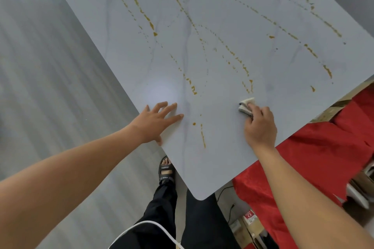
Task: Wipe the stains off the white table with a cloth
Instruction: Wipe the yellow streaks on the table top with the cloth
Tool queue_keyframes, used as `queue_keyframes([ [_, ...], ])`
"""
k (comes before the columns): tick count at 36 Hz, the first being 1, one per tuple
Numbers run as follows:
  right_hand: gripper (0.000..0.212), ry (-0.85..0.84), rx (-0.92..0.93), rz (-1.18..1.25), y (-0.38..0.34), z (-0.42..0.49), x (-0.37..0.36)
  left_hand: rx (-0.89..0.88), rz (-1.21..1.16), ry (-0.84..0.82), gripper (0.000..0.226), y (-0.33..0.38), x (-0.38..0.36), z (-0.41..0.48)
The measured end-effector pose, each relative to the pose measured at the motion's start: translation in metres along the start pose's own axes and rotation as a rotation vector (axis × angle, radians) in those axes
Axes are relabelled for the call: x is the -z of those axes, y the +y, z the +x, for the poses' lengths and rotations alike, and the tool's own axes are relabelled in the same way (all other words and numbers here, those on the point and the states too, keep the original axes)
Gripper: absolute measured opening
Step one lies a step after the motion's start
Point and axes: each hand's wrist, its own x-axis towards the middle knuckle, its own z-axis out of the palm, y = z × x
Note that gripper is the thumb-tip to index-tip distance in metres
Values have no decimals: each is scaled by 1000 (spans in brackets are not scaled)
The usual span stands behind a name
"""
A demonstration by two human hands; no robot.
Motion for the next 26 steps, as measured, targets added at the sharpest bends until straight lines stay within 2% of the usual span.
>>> queue_keyframes([
  [2, 42, 20, -70, -10, -10, -3, -4, -2, -5, 3, 121, 0, -1, 0],
  [6, 42, -55, 244, -42, -24, -22, -13, -5, -7, 7, 122, -1, -2, 0],
  [8, 40, -94, 321, -37, -26, -25, -12, -7, -12, 5, 122, -1, -2, 1],
  [10, 39, -74, 211, -2, -28, -24, -11, -7, -17, 2, 122, -1, -2, 1],
  [13, 38, -3, -121, 45, -39, -26, -16, -5, -19, 7, 123, -1, -3, 1],
  [14, 37, 4, -124, 31, -45, -29, -18, -5, -19, 10, 123, -2, -4, 1],
  [18, 37, -90, 251, -20, -55, -47, -25, -7, -19, 9, 123, -2, -5, 1],
  [20, 41, -121, 325, -17, -53, -48, -23, -8, -22, 13, 123, -2, -6, 2],
  [22, 42, -91, 188, 18, -53, -45, -22, -9, -26, 16, 123, -3, -6, 2],
  [24, 37, -40, -63, 48, -58, -41, -23, -11, -25, 21, 123, -3, -7, 2],
  [26, 37, -16, -145, 41, -68, -43, -26, -11, -25, 23, 123, -3, -8, 3],
])
